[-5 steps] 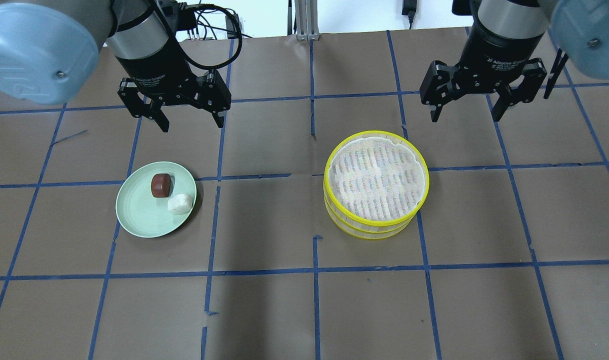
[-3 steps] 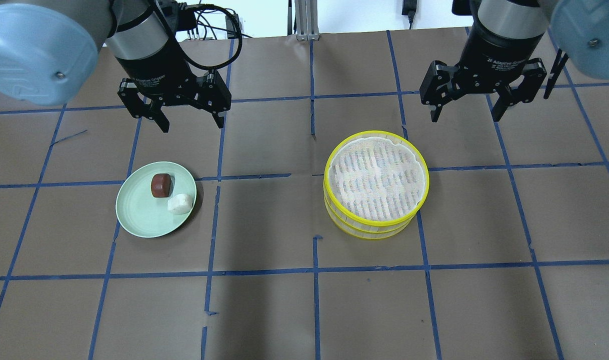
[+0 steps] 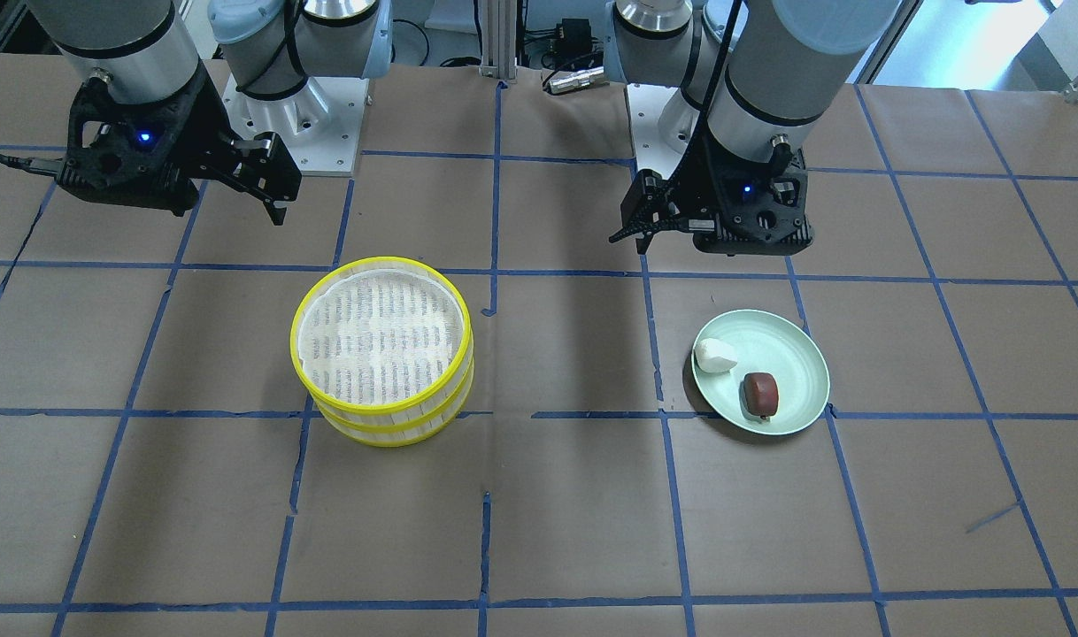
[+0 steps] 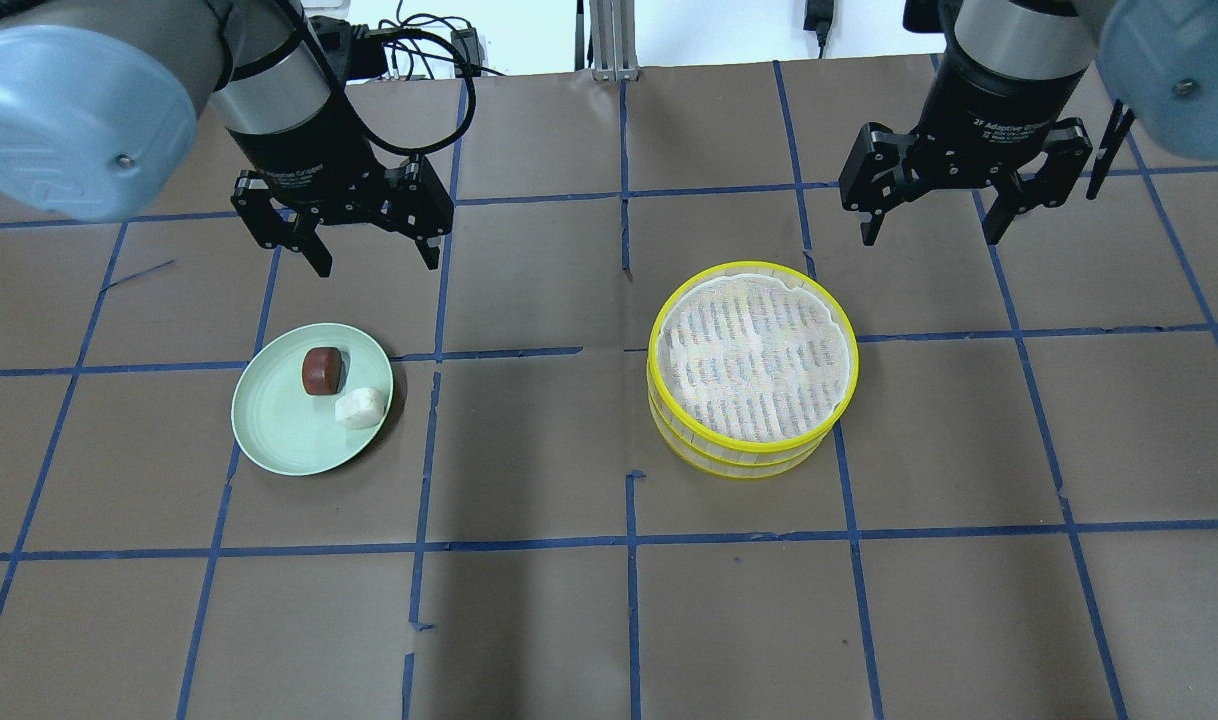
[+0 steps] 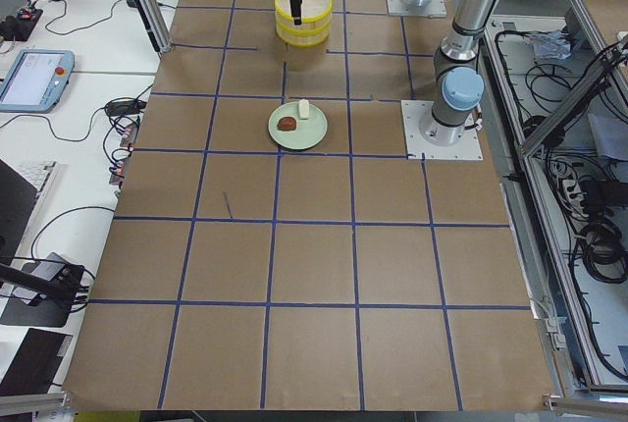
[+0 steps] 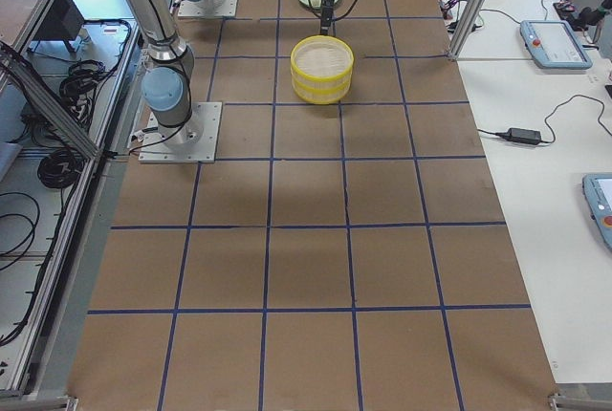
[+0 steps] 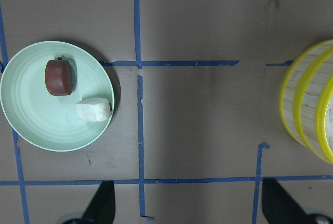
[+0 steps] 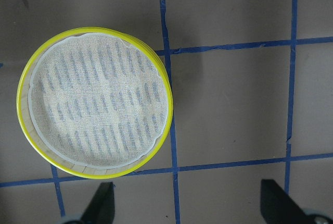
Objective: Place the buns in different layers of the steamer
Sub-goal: 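Lower the left gripper toward the green plate while the right approaches the steamer, then grasp the white bun with the left gripper while the right grips the steamer's top rim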
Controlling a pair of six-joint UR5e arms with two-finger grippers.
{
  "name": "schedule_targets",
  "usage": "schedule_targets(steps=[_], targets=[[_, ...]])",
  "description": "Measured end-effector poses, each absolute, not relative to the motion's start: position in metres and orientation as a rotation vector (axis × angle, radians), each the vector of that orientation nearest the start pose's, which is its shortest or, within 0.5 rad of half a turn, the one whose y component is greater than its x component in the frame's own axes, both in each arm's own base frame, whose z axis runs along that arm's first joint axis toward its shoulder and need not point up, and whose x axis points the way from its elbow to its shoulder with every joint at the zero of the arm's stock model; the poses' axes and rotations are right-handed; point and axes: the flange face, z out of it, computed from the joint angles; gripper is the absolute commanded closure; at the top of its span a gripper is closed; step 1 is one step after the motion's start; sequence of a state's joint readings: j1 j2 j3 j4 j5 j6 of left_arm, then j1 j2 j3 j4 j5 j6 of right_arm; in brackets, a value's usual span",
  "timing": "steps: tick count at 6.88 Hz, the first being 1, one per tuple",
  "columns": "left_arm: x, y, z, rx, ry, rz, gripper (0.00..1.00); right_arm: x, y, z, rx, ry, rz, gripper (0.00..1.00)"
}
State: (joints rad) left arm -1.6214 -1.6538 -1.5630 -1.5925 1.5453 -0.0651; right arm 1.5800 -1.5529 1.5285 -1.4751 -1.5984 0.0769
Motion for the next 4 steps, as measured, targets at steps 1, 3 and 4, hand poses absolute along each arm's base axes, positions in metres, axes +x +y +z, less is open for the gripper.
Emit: schedule_targets(steps=[1, 3, 4], targets=[[-0.138, -0.513, 0.417, -0.040, 3.142, 0.169, 0.01, 0.135, -0.490, 0.484, 0.105, 3.168, 0.119, 0.00], [-0.099, -0.519, 0.358, -0.087, 3.130, 0.148, 0.05, 0.136, -0.492, 0.450, 0.103, 3.168, 0.095, 0.00], [-0.089, -0.523, 0.335, -0.106, 3.129, 0.172, 0.06, 0.136, -0.491, 0.420, 0.102, 3.168, 0.077, 0.00]])
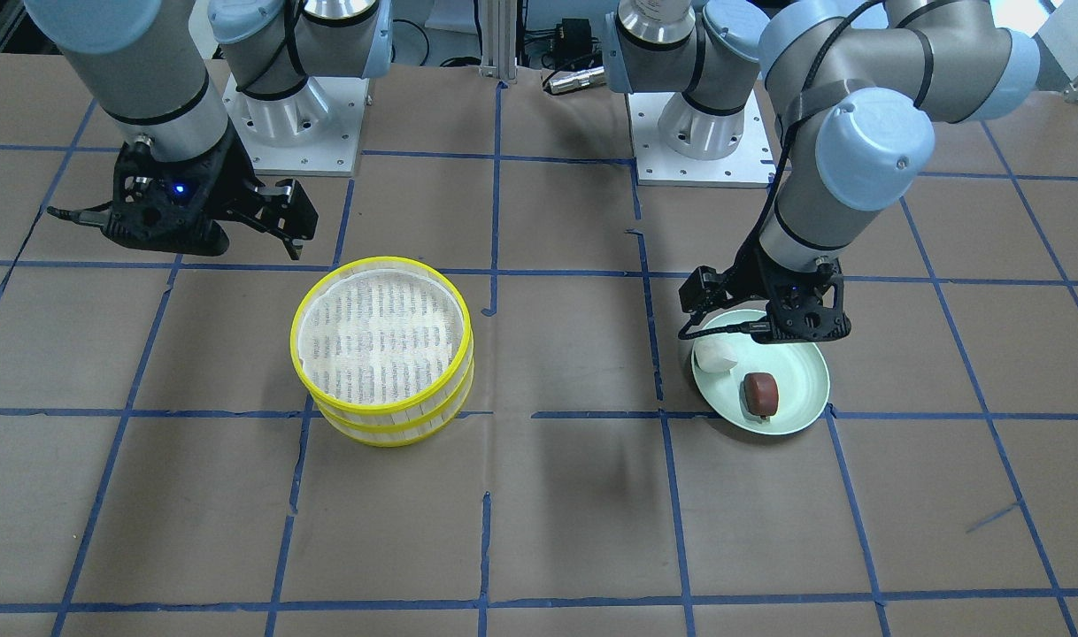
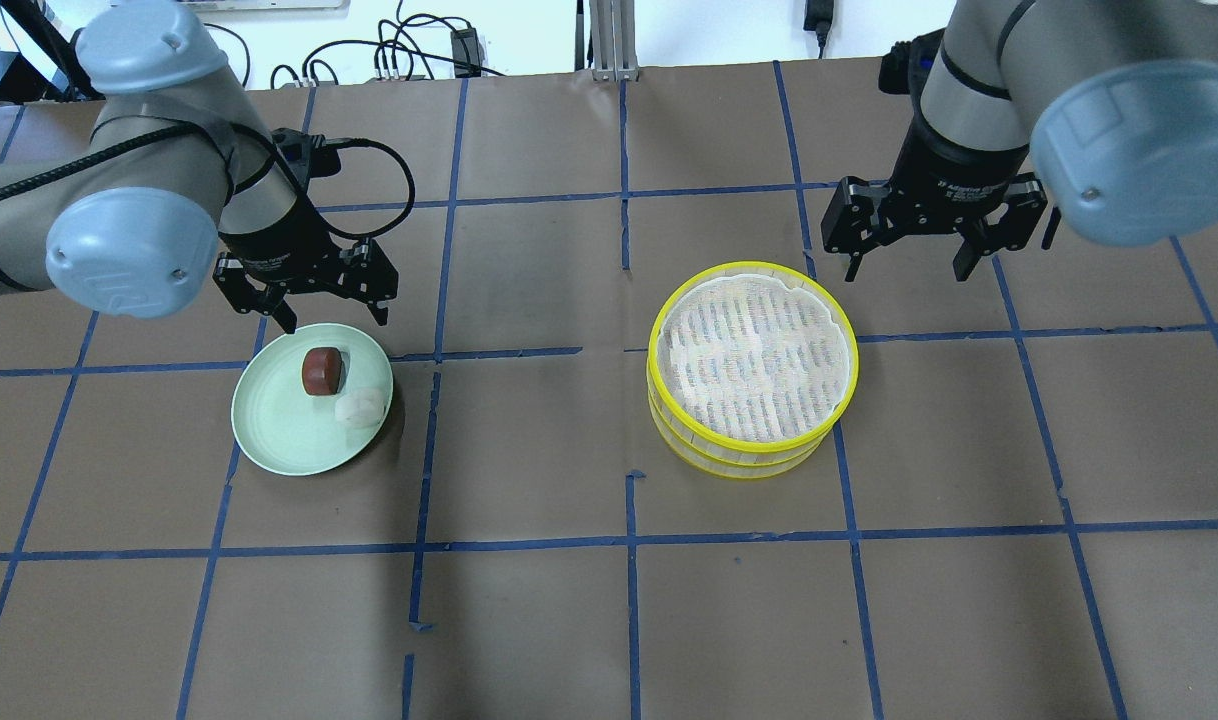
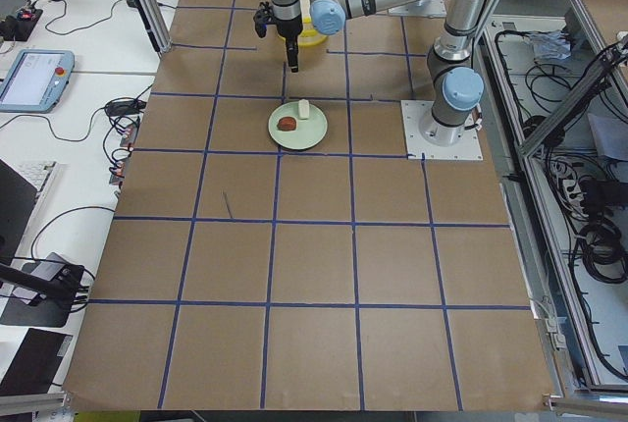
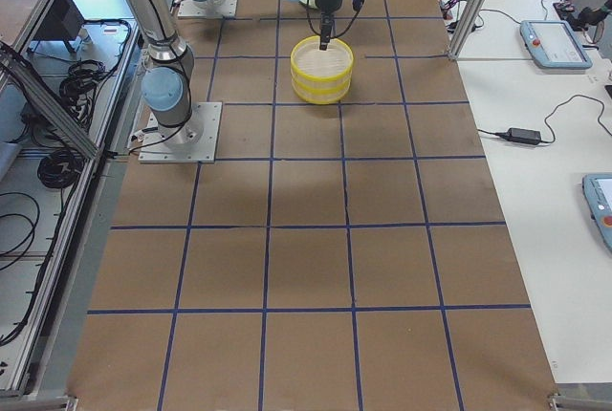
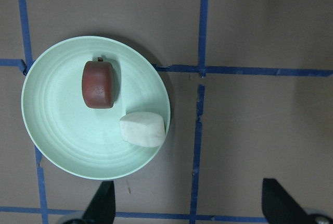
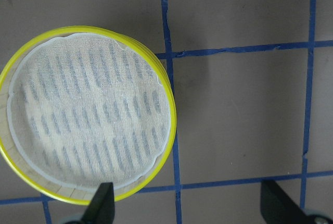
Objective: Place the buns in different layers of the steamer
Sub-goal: 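Grasp the white bun with the left gripper while the right grips the steamer's top rim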
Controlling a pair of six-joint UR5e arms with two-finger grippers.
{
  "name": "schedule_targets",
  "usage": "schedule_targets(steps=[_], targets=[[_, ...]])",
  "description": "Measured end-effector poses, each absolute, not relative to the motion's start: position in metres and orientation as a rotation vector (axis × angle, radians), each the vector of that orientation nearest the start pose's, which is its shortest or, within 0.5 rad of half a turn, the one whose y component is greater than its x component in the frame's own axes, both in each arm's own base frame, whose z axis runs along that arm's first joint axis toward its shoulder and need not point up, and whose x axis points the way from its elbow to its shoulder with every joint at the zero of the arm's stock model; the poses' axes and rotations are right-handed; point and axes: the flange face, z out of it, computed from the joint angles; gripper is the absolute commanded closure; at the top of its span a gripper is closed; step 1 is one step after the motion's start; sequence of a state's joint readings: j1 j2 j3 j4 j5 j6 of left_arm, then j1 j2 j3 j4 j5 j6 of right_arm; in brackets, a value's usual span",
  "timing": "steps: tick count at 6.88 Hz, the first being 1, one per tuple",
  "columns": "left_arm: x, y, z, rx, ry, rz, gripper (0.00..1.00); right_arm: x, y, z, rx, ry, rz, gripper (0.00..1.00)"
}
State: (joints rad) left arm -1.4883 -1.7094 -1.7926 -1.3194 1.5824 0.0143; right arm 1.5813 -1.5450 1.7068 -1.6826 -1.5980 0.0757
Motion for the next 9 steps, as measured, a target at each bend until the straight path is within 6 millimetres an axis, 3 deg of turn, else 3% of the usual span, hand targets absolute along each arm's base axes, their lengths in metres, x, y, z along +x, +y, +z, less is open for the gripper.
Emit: schedule_targets(steps=[2, 5, 7, 9], targets=[[-0.082, -0.537, 0.291, -0.118, 3.118, 0.209, 0.11, 0.135, -0.487, 0.372, 0.100, 3.170, 0.054, 0.00], [-0.080, -0.530, 0.215, -0.128, 3.095, 0.288, 0.20, 0.136, -0.487, 0.341, 0.096, 3.170, 0.109, 0.01], [-0.081, -0.519, 0.196, -0.127, 3.086, 0.347, 0.28, 0.136, -0.494, 0.323, 0.098, 3.168, 0.153, 0.37], [-0.081, -0.519, 0.200, -0.117, 3.085, 0.349, 0.28, 0.136, -0.496, 0.312, 0.101, 3.167, 0.181, 0.51]])
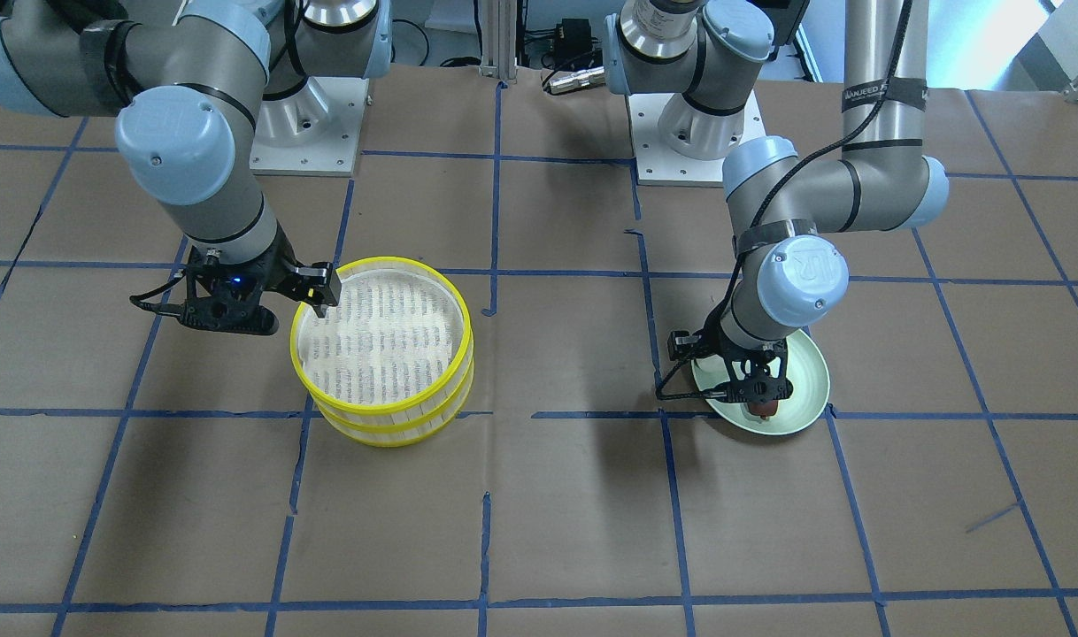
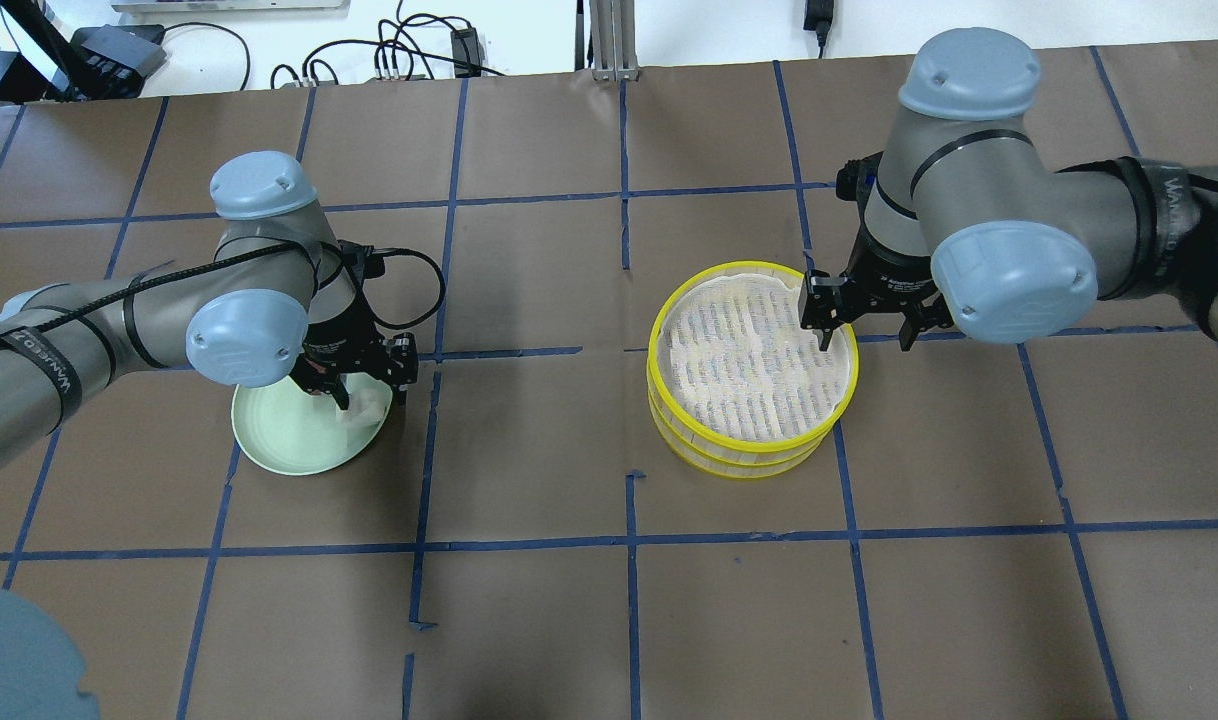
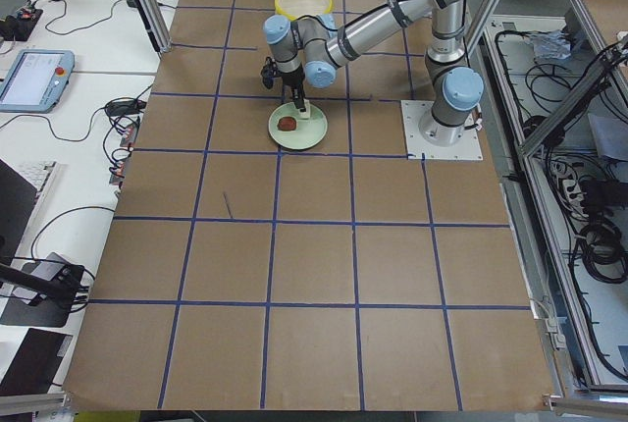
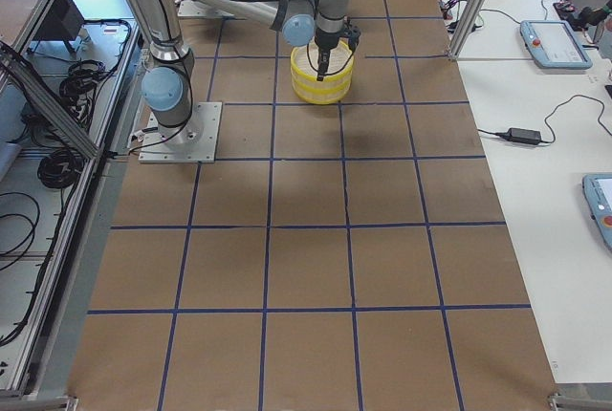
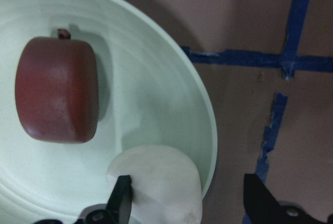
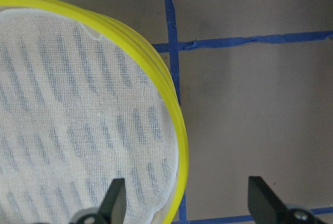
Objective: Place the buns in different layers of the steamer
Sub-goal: 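Grasp the white bun with the left gripper while the right grips the steamer's top rim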
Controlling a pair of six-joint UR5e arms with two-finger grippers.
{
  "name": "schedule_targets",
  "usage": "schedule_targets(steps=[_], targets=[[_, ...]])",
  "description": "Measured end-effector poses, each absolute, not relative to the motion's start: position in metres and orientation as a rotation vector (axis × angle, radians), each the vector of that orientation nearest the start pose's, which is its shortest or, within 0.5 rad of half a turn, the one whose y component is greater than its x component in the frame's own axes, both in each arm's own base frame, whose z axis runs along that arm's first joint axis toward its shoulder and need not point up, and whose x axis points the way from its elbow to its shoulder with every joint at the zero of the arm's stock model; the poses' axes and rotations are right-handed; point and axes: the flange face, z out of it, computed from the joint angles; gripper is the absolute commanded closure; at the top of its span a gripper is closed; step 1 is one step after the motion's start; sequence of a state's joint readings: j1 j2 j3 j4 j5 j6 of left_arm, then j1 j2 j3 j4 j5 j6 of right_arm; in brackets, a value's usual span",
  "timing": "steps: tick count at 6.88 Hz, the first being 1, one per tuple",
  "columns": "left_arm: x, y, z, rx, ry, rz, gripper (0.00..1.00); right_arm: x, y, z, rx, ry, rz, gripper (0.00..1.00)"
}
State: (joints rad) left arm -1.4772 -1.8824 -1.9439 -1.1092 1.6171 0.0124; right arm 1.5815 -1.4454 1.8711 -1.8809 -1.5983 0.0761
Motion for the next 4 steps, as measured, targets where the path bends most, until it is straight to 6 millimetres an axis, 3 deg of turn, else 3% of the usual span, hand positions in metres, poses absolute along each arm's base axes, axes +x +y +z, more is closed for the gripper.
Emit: schedule_targets(steps=[3, 4], targets=[[-0.079, -0.519, 0.208, -0.107, 3.087, 0.336, 0.27, 0.137, -0.501, 0.295, 0.102, 3.165, 0.224, 0.51], [-0.079, -0.519, 0.209, -0.107, 3.087, 0.338, 0.27, 0.137, -0.504, 0.289, 0.102, 3.164, 0.230, 0.58]])
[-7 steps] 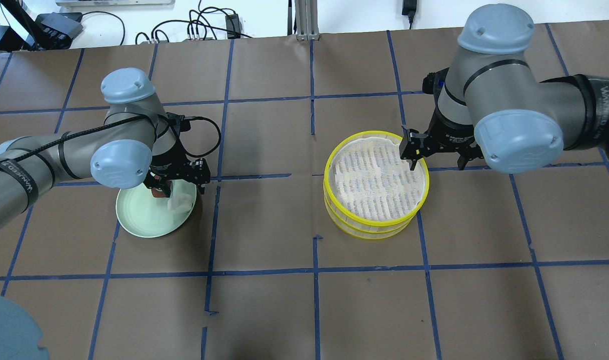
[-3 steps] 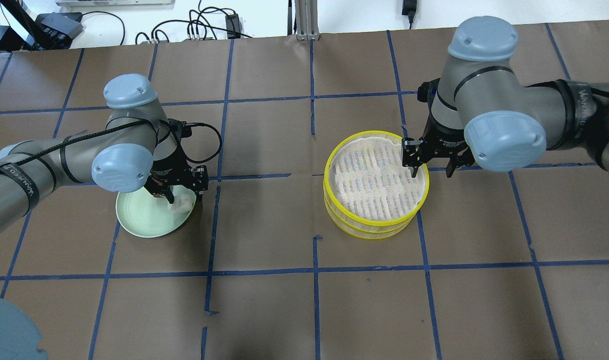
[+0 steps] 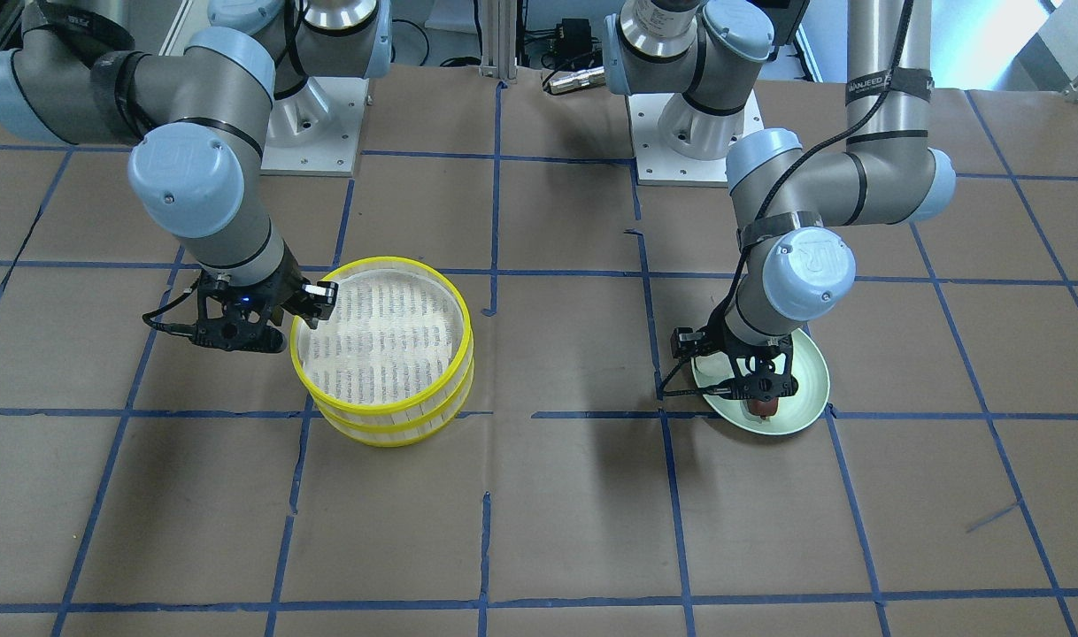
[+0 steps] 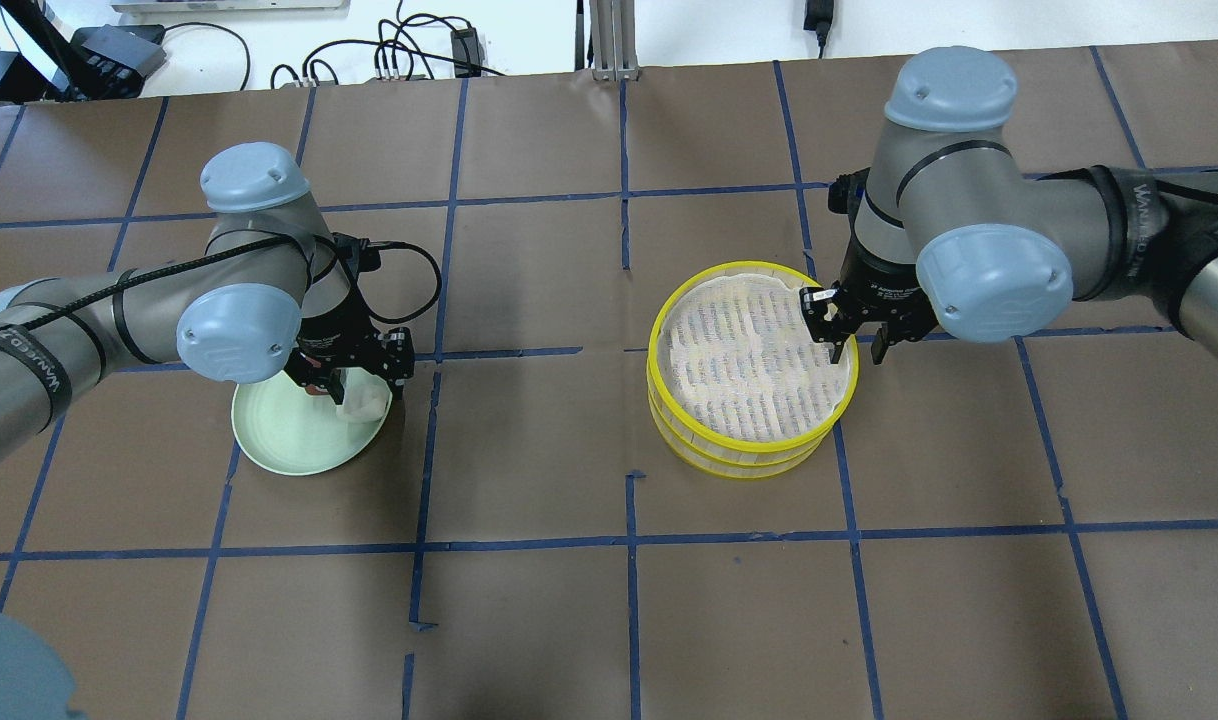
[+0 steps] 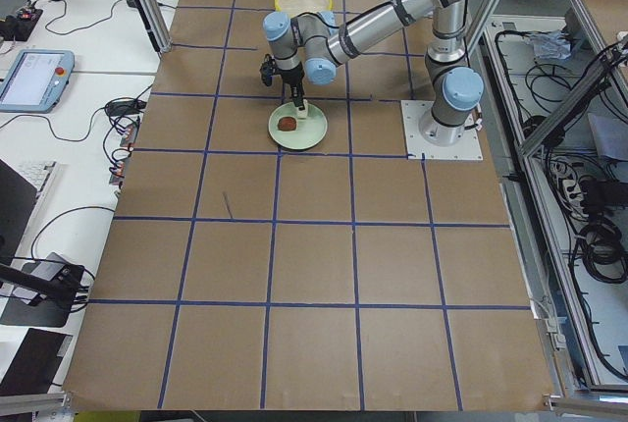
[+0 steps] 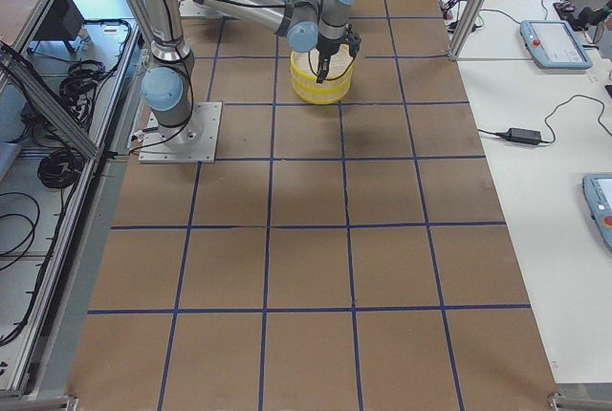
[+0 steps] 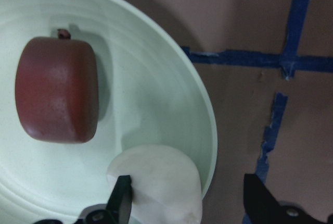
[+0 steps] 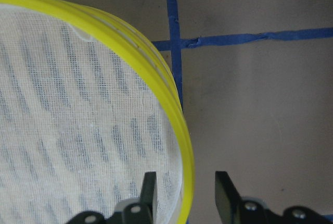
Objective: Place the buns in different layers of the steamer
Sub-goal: 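Grasp the white bun with the left gripper while the right grips the steamer's top rim, then lift the top steamer tier with the right gripper while the left lifts the white bun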
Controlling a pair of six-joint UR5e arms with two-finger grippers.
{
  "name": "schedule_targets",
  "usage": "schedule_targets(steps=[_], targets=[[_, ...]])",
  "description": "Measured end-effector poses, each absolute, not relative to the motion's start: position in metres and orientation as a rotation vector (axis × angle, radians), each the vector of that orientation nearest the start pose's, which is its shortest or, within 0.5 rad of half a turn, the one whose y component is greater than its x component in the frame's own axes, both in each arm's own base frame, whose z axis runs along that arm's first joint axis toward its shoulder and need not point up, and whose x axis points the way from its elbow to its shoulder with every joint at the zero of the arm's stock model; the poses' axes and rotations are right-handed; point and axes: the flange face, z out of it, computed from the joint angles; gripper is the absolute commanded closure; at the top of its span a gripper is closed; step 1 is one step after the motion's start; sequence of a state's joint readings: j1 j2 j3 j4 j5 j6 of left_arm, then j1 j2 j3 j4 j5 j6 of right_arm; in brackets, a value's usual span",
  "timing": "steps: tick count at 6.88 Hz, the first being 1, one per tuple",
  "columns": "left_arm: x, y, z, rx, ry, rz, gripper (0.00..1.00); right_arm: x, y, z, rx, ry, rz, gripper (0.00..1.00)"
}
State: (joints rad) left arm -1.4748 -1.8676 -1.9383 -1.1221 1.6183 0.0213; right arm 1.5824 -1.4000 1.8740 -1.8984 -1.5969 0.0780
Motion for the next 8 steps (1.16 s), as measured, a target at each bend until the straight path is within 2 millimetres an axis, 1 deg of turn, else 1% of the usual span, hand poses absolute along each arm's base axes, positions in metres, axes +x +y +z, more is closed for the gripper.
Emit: schedule_targets(steps=[2, 3, 5, 6, 7, 8], targets=[[-0.079, -0.519, 0.210, -0.107, 3.087, 0.338, 0.28, 0.137, -0.505, 0.283, 0.100, 3.164, 0.240, 0.93], [-0.078, -0.519, 0.210, -0.108, 3.087, 0.340, 0.32, 0.137, -0.506, 0.279, 0.100, 3.163, 0.254, 0.95], [-0.078, -0.518, 0.209, -0.111, 3.085, 0.361, 0.70, 0.136, -0.507, 0.276, 0.099, 3.164, 0.258, 0.97], [-0.078, -0.517, 0.208, -0.114, 3.083, 0.377, 0.83, 0.136, -0.508, 0.276, 0.098, 3.165, 0.253, 0.97], [-0.078, -0.516, 0.208, -0.115, 3.082, 0.386, 0.92, 0.136, -0.509, 0.278, 0.098, 3.166, 0.247, 0.97], [-0.078, -0.516, 0.208, -0.115, 3.075, 0.391, 0.94, 0.136, -0.510, 0.280, 0.098, 3.166, 0.239, 0.96]])
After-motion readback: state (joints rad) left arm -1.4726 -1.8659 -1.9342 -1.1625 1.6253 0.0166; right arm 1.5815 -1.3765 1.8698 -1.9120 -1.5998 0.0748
